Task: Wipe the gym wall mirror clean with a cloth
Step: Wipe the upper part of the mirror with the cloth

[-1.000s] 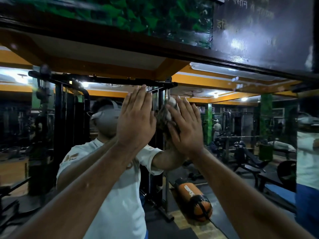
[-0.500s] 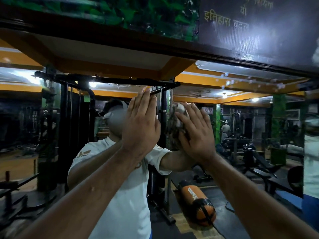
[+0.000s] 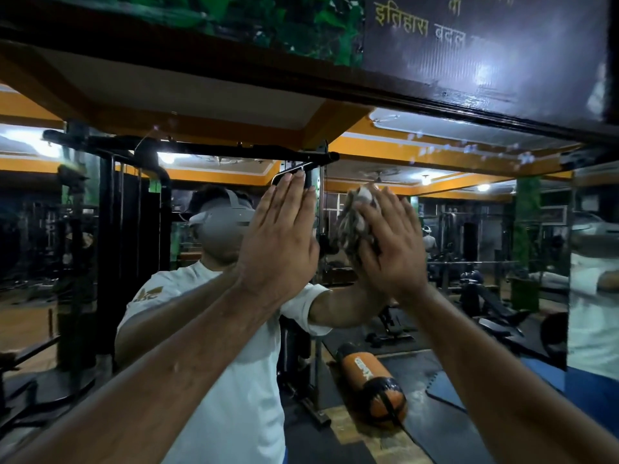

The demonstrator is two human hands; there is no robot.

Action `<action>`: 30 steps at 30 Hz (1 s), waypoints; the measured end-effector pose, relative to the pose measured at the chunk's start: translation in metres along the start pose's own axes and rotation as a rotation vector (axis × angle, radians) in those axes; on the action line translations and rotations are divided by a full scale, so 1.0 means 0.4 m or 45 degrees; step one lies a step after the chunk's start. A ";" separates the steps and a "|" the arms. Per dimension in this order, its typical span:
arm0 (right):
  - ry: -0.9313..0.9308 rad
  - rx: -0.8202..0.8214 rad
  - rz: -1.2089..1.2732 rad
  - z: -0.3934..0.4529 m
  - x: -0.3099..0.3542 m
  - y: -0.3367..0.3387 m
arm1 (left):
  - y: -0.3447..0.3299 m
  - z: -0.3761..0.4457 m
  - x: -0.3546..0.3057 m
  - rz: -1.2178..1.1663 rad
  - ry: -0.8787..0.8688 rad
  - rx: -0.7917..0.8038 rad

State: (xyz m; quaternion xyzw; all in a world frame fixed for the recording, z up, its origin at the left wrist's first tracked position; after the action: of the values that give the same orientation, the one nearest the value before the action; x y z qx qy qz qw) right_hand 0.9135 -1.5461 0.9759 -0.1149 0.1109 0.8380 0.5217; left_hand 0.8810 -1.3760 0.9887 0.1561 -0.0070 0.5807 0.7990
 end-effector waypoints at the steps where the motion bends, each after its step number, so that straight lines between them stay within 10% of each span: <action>1: -0.112 -0.039 0.016 0.021 -0.031 0.007 | -0.003 0.006 -0.001 0.005 0.001 -0.004; 5: -0.487 -0.181 0.076 0.078 -0.075 0.014 | -0.013 0.031 -0.012 0.024 0.013 -0.014; 12: 0.008 0.107 0.024 -0.015 -0.091 0.011 | -0.043 0.028 -0.071 -0.081 -0.042 -0.013; 18: -0.565 -0.075 0.123 0.051 -0.224 0.067 | -0.063 0.078 -0.145 -0.044 -0.079 0.017; 24: -0.007 0.086 0.055 -0.056 -0.209 0.041 | -0.096 0.098 -0.223 -0.059 -0.058 0.025; 30: -0.593 -0.167 0.104 -0.016 -0.354 0.093 | -0.150 0.128 -0.310 -0.045 -0.060 0.034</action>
State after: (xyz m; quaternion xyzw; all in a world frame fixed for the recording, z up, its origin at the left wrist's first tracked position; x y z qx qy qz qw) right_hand 0.9415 -1.6843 1.0161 0.0524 -0.0624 0.8677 0.4904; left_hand 0.9053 -1.5207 0.9992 0.1805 -0.0156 0.5627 0.8066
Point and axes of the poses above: each hand's wrist, its own z-axis towards the middle knuckle, its own y-axis out of the back of the hand, x = y × z, the point moved 9 cm from there along z, towards the middle knuckle, and after that the axes turned 4 degrees about y, right-handed, at the moved point
